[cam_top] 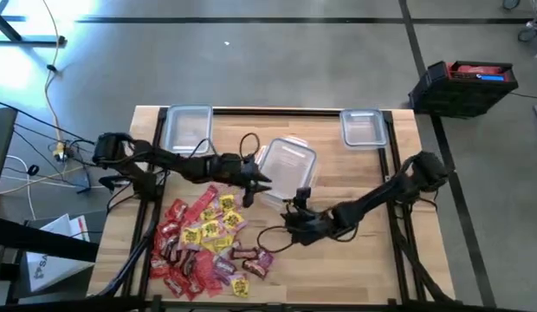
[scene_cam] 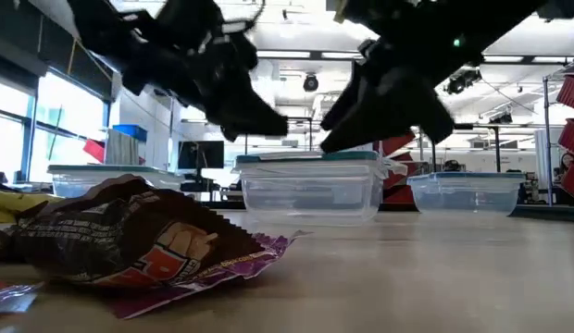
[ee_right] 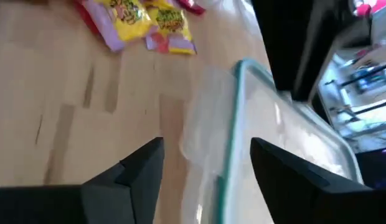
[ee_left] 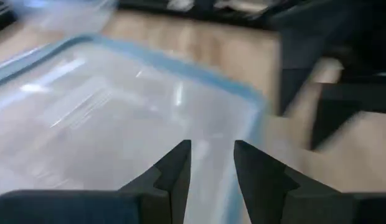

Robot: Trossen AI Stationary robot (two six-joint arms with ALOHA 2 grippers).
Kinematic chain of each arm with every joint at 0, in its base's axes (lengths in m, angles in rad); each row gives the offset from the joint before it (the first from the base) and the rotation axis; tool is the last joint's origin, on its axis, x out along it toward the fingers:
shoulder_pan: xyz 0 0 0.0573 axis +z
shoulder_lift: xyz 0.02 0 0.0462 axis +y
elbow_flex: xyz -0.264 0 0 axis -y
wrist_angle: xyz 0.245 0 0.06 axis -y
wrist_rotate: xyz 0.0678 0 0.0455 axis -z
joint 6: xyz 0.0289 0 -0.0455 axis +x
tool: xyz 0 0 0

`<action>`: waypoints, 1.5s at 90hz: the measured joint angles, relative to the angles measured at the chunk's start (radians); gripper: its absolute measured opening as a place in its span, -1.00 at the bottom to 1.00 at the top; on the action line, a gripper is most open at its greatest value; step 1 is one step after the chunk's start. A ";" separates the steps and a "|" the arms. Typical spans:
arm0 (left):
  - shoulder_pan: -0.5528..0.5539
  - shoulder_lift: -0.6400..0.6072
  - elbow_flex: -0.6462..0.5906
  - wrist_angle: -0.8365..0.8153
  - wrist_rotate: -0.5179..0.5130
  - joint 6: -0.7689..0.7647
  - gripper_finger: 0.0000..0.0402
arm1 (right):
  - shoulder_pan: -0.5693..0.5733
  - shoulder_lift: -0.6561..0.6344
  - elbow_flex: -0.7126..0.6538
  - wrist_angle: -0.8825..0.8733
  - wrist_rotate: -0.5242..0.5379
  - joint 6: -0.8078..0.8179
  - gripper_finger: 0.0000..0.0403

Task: Sort candy
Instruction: Open the transparent bin

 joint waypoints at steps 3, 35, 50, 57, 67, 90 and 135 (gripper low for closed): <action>0.007 0.011 0.000 -0.006 0.003 -0.006 -0.47 | 0.001 0.016 0.000 0.008 0.011 -0.007 0.07; 0.000 0.026 0.001 -0.031 0.016 -0.026 -0.47 | -0.040 0.084 0.000 0.126 0.140 -0.116 0.07; -0.001 0.026 0.001 -0.036 0.019 -0.026 -0.47 | -0.092 0.084 0.000 0.141 0.090 -0.165 0.07; -0.001 0.026 0.001 -0.038 0.021 -0.027 -0.47 | -0.112 0.084 0.000 0.154 0.056 -0.165 0.06; -0.001 0.026 0.001 -0.038 0.022 -0.031 -0.47 | -0.126 0.084 0.000 0.201 -0.004 -0.164 -0.06; -0.041 -0.044 -0.003 -0.021 0.129 -0.102 -0.47 | -0.158 0.081 0.003 0.214 -0.059 -0.031 -0.69; -0.444 -0.303 -0.001 -0.289 -0.349 -0.008 -0.47 | -0.220 -0.025 0.002 0.273 -0.149 0.101 -1.00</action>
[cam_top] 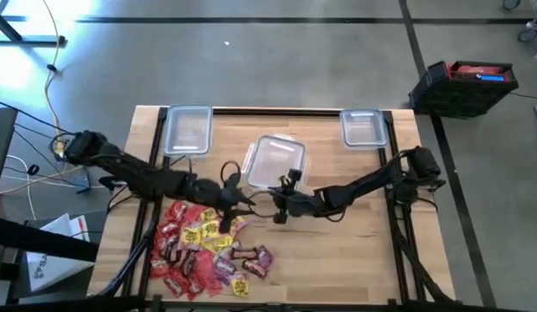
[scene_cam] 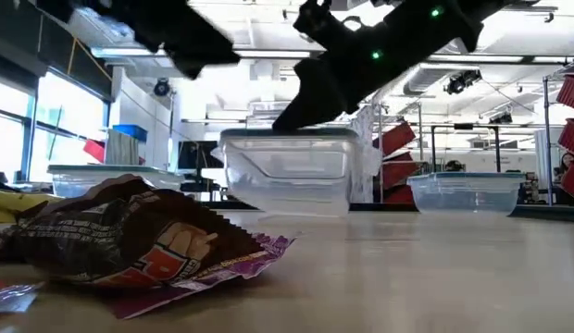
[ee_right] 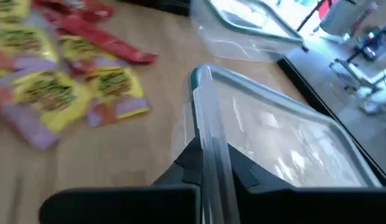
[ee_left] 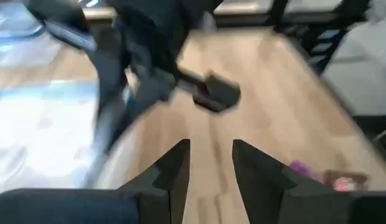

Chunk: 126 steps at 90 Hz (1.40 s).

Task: Sort candy
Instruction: Open the transparent bin

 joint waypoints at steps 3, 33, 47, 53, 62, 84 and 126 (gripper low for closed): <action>-0.018 0.016 0.000 0.004 -0.036 -0.015 -0.47 | -0.008 -0.005 0.000 0.008 -0.020 0.004 -1.00; -0.047 0.245 0.000 0.019 -0.385 -0.175 -0.47 | -0.034 -0.008 0.000 0.066 -0.172 0.100 -1.00; -0.047 0.330 0.000 0.041 -0.487 -0.222 -0.47 | -0.035 -0.008 -0.001 0.119 -0.237 0.145 -1.00; -0.046 0.350 0.000 0.036 -0.497 -0.239 -0.47 | -0.036 -0.015 -0.001 0.133 -0.244 0.156 -1.00; -0.043 0.359 0.000 0.018 -0.513 -0.263 -0.47 | -0.036 -0.043 -0.001 0.126 -0.218 0.160 -1.00; -0.054 0.314 0.000 -0.032 -0.524 -0.265 -0.47 | -0.035 -0.168 0.000 0.048 -0.110 0.070 -1.00; -0.055 0.268 0.000 -0.244 -0.522 -0.392 -0.47 | -0.010 -0.479 0.000 -0.259 0.196 -0.133 -1.00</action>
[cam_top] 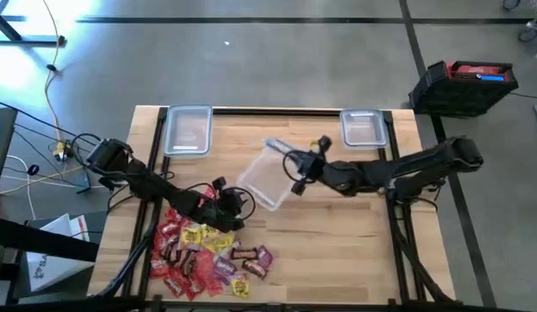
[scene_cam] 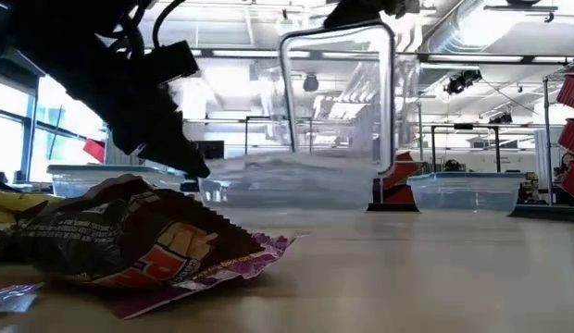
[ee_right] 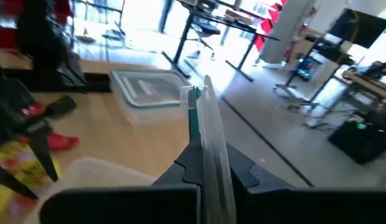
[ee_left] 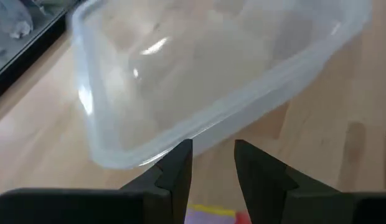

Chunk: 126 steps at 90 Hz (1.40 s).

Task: Sort candy
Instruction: Open the transparent bin

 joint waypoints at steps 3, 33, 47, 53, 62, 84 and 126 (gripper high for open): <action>0.000 0.000 0.000 -0.008 0.001 -0.011 -0.47 | 0.011 -0.022 0.000 -0.048 0.028 0.005 -1.00; 0.000 0.000 0.000 -0.017 0.029 -0.019 -0.47 | 0.151 -0.192 -0.001 -0.518 0.194 0.342 -1.00; 0.000 0.000 0.000 -0.017 0.061 -0.002 -0.47 | 0.229 -0.250 0.054 -0.625 0.061 0.450 -1.00; 0.000 -0.001 0.000 -0.018 0.074 0.007 -0.47 | 0.241 -0.280 0.098 -0.722 -0.016 0.568 -1.00; -0.001 -0.007 0.000 -0.028 0.079 0.008 -0.47 | 0.252 -0.305 0.130 -0.908 -0.106 0.765 -1.00; -0.005 -0.063 0.000 -0.112 0.054 0.011 -0.47 | 0.258 -0.330 0.130 -1.141 -0.396 1.195 -1.00; 0.019 -0.087 0.000 -0.106 0.048 0.078 -0.47 | 0.203 -0.336 0.152 -1.109 -0.675 1.175 -1.00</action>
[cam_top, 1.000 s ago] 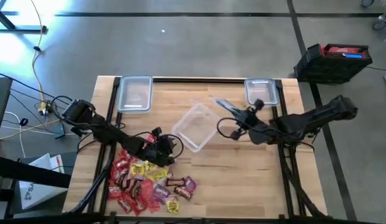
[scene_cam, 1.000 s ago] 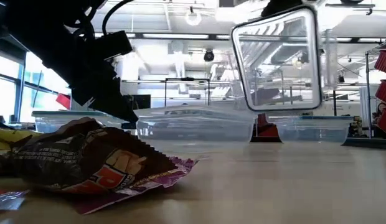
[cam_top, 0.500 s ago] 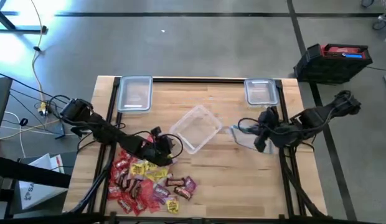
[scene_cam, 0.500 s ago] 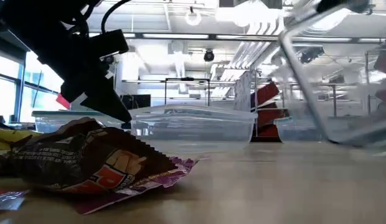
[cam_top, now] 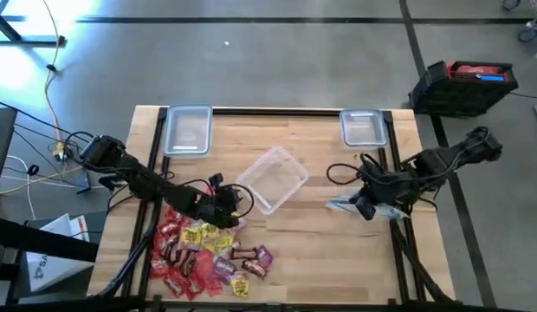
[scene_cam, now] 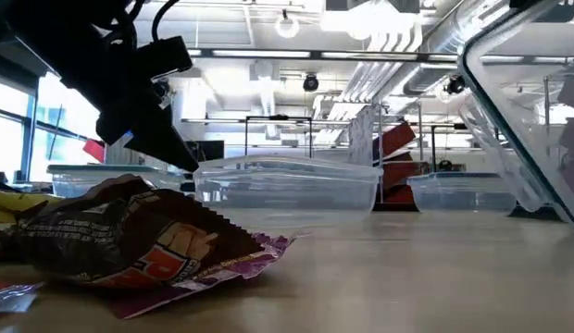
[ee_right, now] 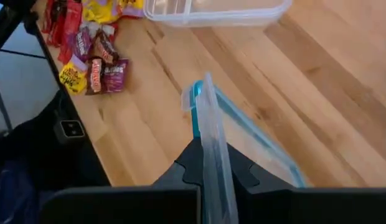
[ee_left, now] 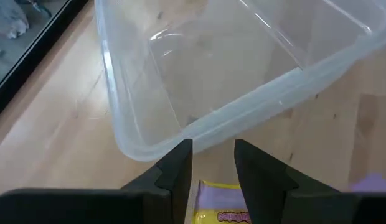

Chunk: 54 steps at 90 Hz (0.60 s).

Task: Sort candy
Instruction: Open the transparent bin

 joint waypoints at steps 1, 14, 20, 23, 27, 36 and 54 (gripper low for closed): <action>0.001 0.000 0.000 0.001 0.000 0.000 -0.47 | -0.001 -0.001 0.003 0.005 -0.008 -0.007 -1.00; 0.013 0.000 0.000 -0.001 0.005 0.003 -0.47 | -0.027 -0.001 0.029 0.030 -0.076 -0.069 -1.00; 0.017 0.000 0.000 -0.001 0.005 0.001 -0.47 | -0.042 -0.001 0.025 0.006 -0.084 -0.075 -1.00; 0.017 0.000 0.000 -0.001 0.005 0.001 -0.47 | -0.054 -0.001 0.011 -0.008 -0.095 -0.068 -1.00; 0.017 0.000 0.000 0.000 0.006 0.001 -0.47 | -0.072 0.000 -0.015 -0.008 -0.115 -0.056 -1.00; 0.017 0.000 0.000 0.000 0.008 0.001 -0.47 | -0.118 0.000 -0.089 0.001 -0.162 -0.079 -1.00; 0.017 0.000 0.000 -0.001 0.008 0.001 -0.47 | -0.212 0.003 -0.246 0.088 -0.114 -0.143 -1.00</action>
